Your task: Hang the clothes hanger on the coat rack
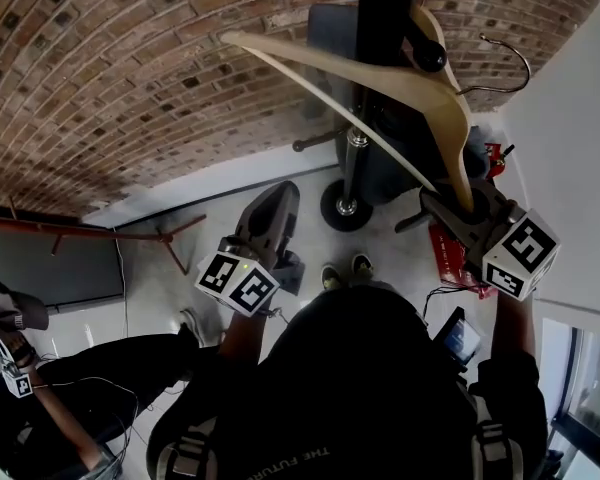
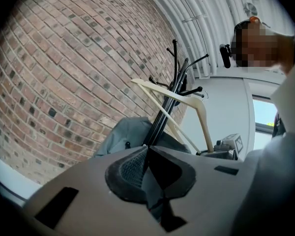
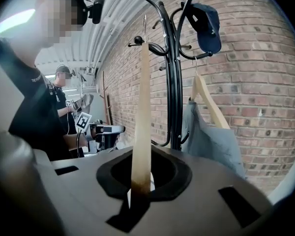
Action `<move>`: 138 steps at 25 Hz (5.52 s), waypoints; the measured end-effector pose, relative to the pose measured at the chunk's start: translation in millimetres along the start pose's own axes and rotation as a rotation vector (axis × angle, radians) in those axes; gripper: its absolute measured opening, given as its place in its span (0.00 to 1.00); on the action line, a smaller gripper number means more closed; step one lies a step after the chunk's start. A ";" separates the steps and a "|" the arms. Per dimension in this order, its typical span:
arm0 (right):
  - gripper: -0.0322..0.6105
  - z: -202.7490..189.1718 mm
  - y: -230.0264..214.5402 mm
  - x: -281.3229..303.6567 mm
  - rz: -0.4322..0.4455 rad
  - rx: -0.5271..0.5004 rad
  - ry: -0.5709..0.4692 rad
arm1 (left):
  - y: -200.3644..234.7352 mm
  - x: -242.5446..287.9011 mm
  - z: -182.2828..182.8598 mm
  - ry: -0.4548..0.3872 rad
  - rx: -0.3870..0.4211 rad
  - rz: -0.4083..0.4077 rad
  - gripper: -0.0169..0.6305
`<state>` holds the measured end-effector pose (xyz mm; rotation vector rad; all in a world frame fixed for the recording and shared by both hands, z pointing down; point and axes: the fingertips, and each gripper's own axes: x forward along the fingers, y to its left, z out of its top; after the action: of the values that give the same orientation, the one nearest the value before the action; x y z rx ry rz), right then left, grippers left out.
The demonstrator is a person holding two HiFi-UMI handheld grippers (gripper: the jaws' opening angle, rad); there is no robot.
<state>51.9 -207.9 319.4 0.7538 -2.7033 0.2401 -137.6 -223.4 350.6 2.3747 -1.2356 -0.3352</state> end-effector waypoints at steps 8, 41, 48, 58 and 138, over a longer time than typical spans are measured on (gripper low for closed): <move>0.12 0.5 -25.7 5.7 0.011 -0.010 0.113 | 6.8 4.7 0.6 -0.021 -0.007 0.025 0.06; 0.12 -8.0 -63.5 28.2 -0.045 -0.097 0.356 | 20.1 -4.4 -1.9 -0.066 -0.046 0.076 0.06; 0.12 -7.1 -66.8 35.2 -0.063 -0.107 0.327 | 22.4 -3.5 1.6 -0.065 -0.041 0.081 0.06; 0.12 5.2 -61.0 36.3 -0.086 -0.101 0.237 | 20.6 -5.3 4.5 -0.065 -0.035 0.082 0.06; 0.08 30.8 -58.7 -59.9 -0.496 -0.135 -0.311 | -5.2 17.8 -12.6 0.014 -0.017 -0.003 0.06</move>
<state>123.2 -236.8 274.0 1.4819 -2.6554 -0.1910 -118.6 -232.0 358.8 2.3607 -1.2177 -0.3284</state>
